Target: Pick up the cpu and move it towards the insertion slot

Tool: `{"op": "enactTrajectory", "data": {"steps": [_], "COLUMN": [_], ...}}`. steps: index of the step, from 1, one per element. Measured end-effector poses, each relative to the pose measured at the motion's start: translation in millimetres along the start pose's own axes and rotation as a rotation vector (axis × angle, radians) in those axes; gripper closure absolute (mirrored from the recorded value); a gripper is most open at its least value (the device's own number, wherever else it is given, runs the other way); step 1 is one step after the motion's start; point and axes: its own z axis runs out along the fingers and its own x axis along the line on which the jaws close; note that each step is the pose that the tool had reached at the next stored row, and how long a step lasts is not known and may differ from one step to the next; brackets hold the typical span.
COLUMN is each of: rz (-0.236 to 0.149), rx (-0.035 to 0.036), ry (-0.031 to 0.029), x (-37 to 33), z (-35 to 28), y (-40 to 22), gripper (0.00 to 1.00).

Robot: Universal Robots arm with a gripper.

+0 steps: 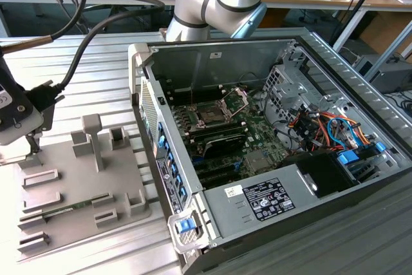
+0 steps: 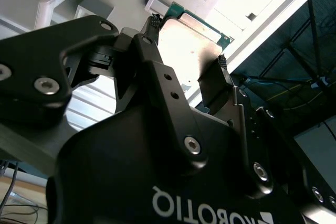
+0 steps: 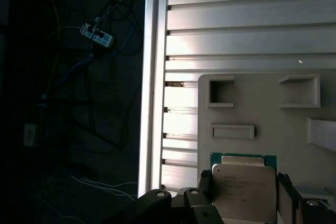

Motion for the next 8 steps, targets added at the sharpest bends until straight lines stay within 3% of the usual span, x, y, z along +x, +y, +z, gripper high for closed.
{"op": "enactTrajectory", "data": {"steps": [8], "rz": [0.000], "rx": [-0.0004], "ry": [0.0000], "x": [0.0], "z": [-0.7], "y": [0.0], "gripper": [0.45]}}
